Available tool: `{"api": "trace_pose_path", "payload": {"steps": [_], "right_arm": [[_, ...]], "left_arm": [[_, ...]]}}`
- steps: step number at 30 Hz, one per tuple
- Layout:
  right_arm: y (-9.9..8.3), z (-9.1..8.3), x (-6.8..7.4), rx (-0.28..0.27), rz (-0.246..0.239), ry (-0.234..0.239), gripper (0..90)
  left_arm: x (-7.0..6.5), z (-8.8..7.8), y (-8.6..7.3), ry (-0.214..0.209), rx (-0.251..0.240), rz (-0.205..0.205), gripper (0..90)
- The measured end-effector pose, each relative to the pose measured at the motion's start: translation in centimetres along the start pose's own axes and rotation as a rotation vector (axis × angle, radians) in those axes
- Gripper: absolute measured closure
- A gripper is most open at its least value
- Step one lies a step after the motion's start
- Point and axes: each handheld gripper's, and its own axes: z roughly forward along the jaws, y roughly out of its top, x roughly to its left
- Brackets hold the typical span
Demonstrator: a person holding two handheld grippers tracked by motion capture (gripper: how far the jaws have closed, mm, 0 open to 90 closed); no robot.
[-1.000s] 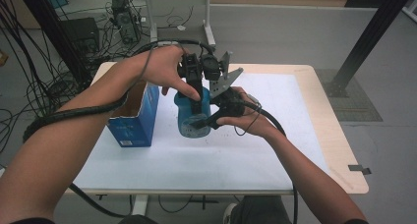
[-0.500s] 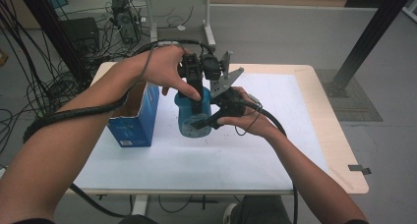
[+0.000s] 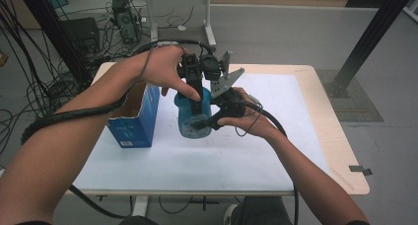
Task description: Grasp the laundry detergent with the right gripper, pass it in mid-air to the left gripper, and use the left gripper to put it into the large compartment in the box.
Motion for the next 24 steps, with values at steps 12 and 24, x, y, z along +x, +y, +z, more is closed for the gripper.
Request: {"api": "trace_pose_path", "payload": {"steps": [12, 24], "right_arm": [[0.00, 0.06, 0.18, -0.008, 0.020, 0.002, 33.7], [-0.57, -0.76, 0.67, 0.012, 0.089, -0.031, 11.2]], "left_arm": [[-0.01, -0.10, -0.16, -0.007, -0.007, -0.004, 36.4], [0.43, -0.35, -0.99, -0.019, -0.003, -0.049, 36.3]]}}
